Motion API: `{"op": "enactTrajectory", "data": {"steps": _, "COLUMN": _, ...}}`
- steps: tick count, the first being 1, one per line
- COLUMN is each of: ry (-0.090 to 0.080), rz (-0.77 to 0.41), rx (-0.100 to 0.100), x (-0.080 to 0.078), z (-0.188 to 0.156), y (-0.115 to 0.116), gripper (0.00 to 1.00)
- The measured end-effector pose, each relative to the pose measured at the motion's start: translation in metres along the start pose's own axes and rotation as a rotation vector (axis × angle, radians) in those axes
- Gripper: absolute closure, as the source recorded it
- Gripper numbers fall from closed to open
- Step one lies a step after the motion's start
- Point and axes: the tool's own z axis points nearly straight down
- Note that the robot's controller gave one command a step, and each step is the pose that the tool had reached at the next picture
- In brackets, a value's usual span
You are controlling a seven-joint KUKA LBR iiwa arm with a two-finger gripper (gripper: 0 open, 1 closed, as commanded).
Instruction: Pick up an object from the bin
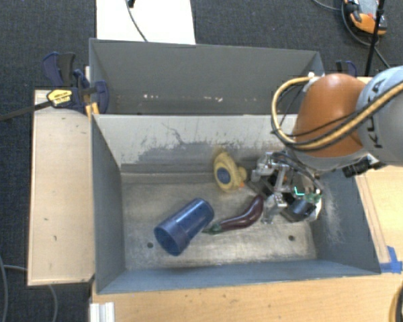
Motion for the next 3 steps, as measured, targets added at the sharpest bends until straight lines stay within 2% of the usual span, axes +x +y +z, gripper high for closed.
{"op": "enactTrajectory", "data": {"steps": 1, "ry": -0.008, "rz": -0.001, "rx": 0.000, "x": -0.002, "z": -0.004, "y": 0.000, "gripper": 0.00}}
{"op": "enactTrajectory", "data": {"steps": 2, "ry": -0.013, "rz": 0.029, "rx": -0.003, "x": 0.020, "z": 0.068, "y": 0.015, "gripper": 1.00}}
{"op": "enactTrajectory", "data": {"steps": 3, "ry": -0.013, "rz": 0.029, "rx": -0.003, "x": 0.020, "z": 0.068, "y": 0.015, "gripper": 1.00}}
